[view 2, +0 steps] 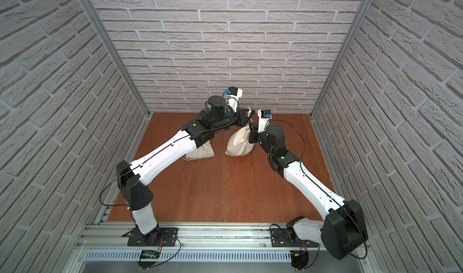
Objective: Close the soil bag
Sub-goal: Frap the soil bag at the center of the board.
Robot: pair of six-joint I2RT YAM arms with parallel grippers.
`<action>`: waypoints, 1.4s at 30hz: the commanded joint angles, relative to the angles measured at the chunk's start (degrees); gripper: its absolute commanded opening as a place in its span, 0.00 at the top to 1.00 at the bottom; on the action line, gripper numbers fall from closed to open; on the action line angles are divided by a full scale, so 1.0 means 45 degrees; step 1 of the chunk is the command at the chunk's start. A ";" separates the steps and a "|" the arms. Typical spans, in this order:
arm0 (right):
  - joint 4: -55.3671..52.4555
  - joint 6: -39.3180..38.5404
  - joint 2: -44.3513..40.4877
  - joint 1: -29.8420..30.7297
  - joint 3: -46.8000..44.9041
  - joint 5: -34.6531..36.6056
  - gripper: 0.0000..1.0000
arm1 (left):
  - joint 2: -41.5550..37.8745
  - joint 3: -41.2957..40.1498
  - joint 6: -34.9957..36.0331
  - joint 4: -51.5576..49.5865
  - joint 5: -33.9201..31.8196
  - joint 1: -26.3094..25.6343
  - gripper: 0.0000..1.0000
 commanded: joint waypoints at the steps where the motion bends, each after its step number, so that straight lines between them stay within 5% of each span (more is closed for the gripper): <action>1: -0.0622 -0.0273 0.2010 -0.0219 -0.0557 0.1128 0.87 | -0.1315 0.0151 -0.0159 0.1720 0.0074 -0.0102 1.00; 12: -0.1257 -0.0133 0.5020 -0.0816 0.0195 0.0754 0.81 | -0.2877 0.2307 0.0786 0.0512 -0.0497 0.1103 1.00; 27: -0.3446 -0.1440 0.5914 -0.1716 0.3101 -0.1232 0.79 | -0.6037 -0.0479 0.0889 0.0924 -0.1356 0.2933 1.00; 34: -0.4105 -0.1795 0.5692 -0.1973 0.3839 -0.2323 0.77 | -0.5832 -0.1608 0.0631 0.1122 -0.1103 0.2648 1.00; 42: -0.4249 -0.1695 0.3887 -0.1829 0.2839 -0.3775 0.67 | -0.3558 -0.0660 0.0665 0.0715 -0.0518 0.1515 1.00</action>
